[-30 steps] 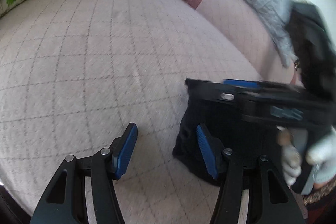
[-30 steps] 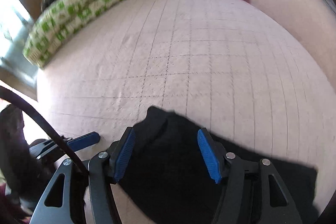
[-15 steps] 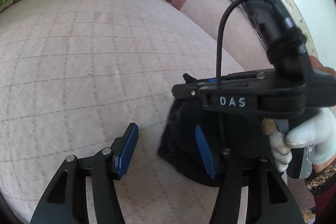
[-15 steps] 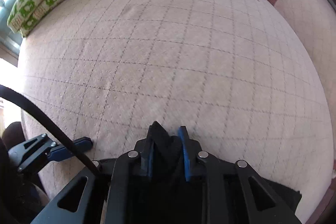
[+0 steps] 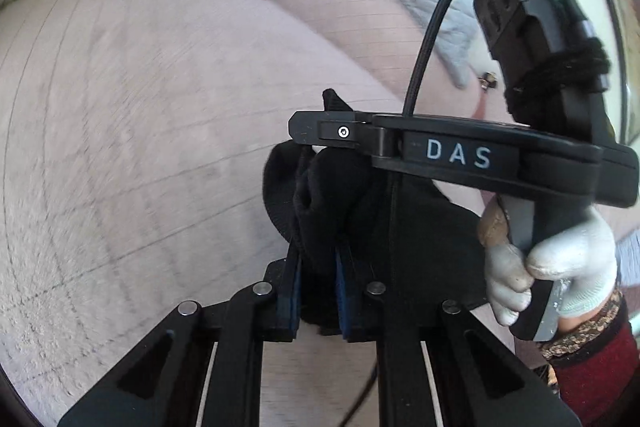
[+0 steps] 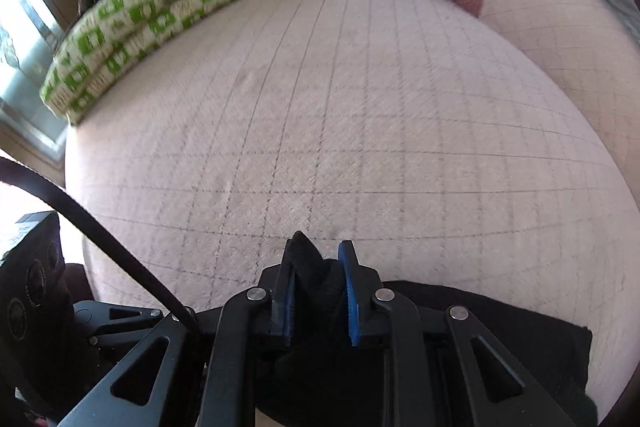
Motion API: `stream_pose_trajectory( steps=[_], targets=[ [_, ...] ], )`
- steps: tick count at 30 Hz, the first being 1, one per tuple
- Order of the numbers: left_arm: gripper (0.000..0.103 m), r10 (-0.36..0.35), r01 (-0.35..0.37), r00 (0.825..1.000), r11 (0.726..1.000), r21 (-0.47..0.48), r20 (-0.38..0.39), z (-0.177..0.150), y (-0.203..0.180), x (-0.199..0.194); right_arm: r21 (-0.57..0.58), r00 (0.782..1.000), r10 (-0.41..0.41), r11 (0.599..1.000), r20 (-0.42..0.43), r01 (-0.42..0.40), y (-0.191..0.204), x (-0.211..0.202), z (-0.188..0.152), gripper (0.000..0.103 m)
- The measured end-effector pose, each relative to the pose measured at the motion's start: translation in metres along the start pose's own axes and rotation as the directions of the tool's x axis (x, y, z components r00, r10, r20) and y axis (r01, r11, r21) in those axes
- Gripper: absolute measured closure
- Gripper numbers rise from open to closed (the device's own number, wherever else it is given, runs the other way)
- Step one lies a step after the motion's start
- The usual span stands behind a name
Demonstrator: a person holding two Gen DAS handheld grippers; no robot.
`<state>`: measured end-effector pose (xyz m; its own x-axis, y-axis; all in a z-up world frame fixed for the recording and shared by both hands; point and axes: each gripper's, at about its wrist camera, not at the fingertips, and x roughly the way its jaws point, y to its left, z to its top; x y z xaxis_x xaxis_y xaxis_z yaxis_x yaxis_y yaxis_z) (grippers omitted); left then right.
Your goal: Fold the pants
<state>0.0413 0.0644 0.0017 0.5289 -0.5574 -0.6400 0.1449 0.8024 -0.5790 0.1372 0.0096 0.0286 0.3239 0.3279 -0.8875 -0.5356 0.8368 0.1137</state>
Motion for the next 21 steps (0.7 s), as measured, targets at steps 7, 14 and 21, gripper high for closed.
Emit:
stream_pose_trajectory(
  steps=[7, 14, 21],
  targets=[
    [0.090, -0.079, 0.082, 0.995, 0.996, 0.044, -0.059, 0.001, -0.072, 0.045, 0.176, 0.991, -0.041, 0.984, 0.129, 0.018, -0.067, -0.068, -0.052, 0.082],
    [0.088, -0.037, 0.070, 0.982, 0.982, 0.173, -0.183, -0.021, -0.153, 0.133, 0.437, 0.975, -0.151, 0.897, 0.161, 0.067, -0.169, -0.092, -0.153, 0.077],
    [0.056, -0.110, 0.166, 0.965, 0.959, 0.229, -0.237, -0.044, -0.156, 0.092, 0.701, 0.914, -0.336, 0.708, 0.225, 0.088, -0.236, -0.129, -0.257, 0.063]
  ],
)
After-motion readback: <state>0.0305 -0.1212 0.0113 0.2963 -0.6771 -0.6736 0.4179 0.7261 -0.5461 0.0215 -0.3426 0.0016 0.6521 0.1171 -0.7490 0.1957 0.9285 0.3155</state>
